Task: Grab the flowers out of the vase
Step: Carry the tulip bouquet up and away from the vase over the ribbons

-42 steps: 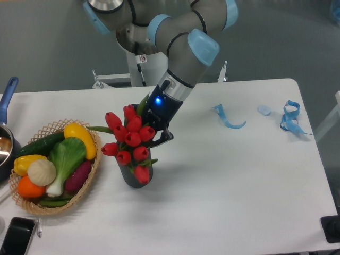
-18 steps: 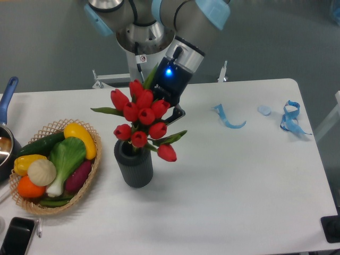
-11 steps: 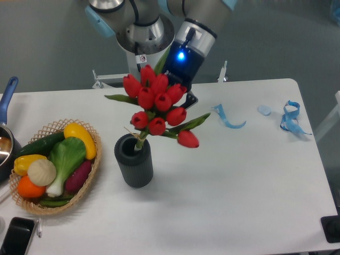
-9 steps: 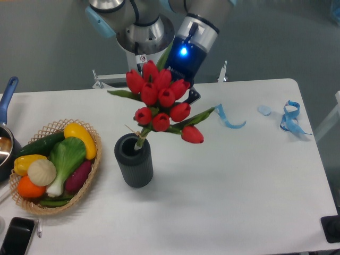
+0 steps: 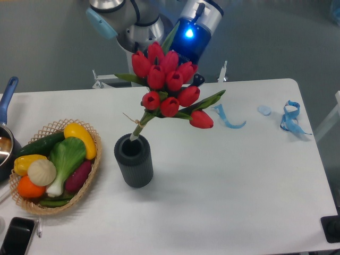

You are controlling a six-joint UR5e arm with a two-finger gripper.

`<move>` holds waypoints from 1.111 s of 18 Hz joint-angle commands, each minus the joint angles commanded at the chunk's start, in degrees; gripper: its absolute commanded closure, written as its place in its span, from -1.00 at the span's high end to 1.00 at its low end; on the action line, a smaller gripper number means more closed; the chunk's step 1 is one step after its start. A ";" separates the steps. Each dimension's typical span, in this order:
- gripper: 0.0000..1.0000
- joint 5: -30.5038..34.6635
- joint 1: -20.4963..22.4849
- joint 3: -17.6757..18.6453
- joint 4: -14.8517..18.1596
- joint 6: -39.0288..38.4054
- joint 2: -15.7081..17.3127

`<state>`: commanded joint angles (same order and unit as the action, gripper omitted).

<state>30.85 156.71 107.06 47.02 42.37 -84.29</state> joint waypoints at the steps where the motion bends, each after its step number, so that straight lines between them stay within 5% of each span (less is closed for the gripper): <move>1: -0.28 0.00 0.26 -0.53 0.00 -0.18 -0.09; 12: -0.28 0.09 7.29 -5.01 -0.26 1.39 -2.28; 20: -0.28 0.26 10.89 -6.86 -0.26 8.69 -7.46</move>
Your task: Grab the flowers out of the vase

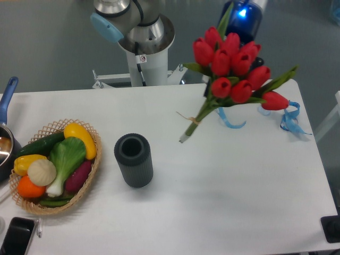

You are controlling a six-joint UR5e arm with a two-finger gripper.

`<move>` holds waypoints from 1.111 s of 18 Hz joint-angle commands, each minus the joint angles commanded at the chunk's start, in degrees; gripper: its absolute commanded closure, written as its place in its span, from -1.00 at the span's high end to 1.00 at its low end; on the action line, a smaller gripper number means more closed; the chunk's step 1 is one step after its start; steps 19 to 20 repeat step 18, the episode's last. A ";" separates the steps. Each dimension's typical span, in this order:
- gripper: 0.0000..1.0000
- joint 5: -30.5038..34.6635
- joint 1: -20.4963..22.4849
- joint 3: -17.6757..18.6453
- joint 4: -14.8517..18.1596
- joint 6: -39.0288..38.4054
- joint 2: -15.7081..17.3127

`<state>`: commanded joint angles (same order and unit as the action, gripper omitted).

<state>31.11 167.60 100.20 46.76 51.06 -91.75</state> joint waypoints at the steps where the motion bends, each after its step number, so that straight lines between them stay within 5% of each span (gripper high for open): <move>1: -0.28 0.00 0.62 -0.35 0.00 0.44 -0.70; 20: -0.28 0.44 0.89 0.35 0.09 4.57 -2.38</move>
